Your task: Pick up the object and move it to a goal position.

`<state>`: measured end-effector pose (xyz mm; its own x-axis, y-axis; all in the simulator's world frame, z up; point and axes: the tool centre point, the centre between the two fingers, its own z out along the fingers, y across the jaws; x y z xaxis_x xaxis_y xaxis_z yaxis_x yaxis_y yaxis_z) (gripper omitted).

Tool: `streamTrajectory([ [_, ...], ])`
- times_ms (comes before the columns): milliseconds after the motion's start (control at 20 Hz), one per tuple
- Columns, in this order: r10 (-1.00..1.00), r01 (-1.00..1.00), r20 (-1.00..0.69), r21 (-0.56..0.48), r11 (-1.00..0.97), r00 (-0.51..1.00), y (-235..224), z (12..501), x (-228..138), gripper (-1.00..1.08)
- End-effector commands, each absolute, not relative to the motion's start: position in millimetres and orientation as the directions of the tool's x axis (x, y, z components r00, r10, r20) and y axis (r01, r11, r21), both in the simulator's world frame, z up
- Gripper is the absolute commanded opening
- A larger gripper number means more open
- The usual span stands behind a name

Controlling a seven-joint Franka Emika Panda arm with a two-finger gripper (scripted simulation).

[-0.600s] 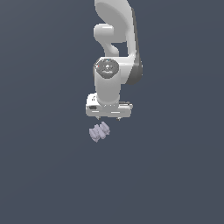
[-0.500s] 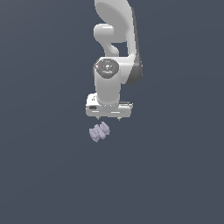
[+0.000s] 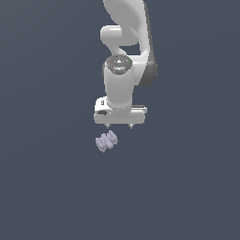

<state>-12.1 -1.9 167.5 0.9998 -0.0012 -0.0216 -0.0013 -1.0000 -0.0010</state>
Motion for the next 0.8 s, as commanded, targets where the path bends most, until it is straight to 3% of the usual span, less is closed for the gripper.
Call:
streamTrajectory([
  [0,-0.003,-0.003,-0.022,-0.001,-1.0,1.0,-2,167,-12,1.0],
  [750,-0.231,-0.231,-0.02,-0.005,-0.973,0.973,-16,148,-10,1.0],
])
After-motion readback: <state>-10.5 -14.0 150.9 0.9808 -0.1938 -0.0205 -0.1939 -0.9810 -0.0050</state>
